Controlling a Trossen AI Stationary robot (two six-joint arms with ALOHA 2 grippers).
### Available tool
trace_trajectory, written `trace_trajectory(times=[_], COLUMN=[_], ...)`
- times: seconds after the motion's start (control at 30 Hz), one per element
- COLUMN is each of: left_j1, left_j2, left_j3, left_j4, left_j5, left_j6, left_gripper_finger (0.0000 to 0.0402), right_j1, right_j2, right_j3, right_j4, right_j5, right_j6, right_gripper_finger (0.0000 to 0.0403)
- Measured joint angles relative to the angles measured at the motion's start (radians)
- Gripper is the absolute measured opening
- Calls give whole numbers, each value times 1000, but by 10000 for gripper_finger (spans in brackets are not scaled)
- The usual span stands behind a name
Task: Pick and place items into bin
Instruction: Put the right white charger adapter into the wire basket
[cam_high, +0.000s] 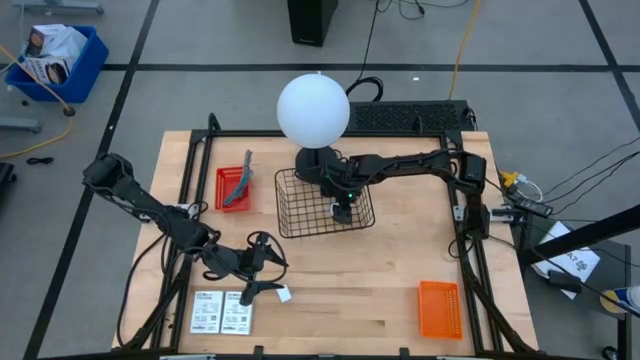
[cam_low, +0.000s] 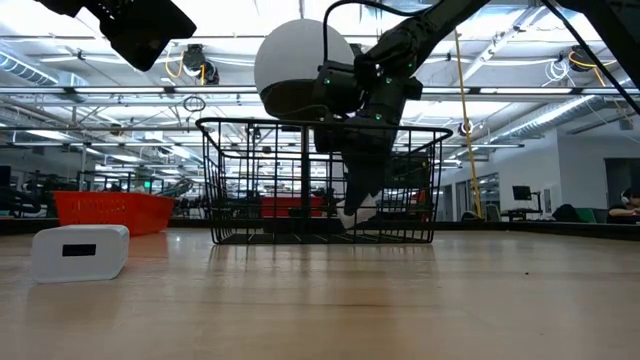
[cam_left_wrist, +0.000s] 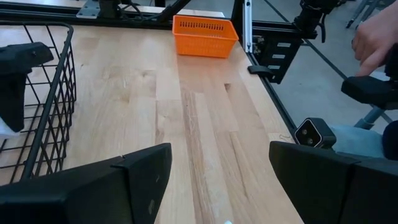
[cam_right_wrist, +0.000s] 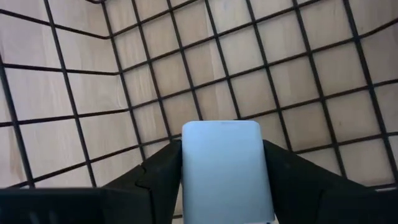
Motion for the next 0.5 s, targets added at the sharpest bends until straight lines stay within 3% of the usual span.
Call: trace_trajectory(times=[0.3,0.5], left_j1=[0,0], left_j2=[0,0], left_j3=[0,0], left_j4=[0,-1], left_j5=[0,0], left_j6=[0,-1], left_gripper_finger=[274,274], right_j1=[-1,-1], right_j2=[0,0], right_j3=[0,0], right_j4=[15,18], right_j5=[37,53], right_j6=[-5,5], right_gripper_finger=[199,244])
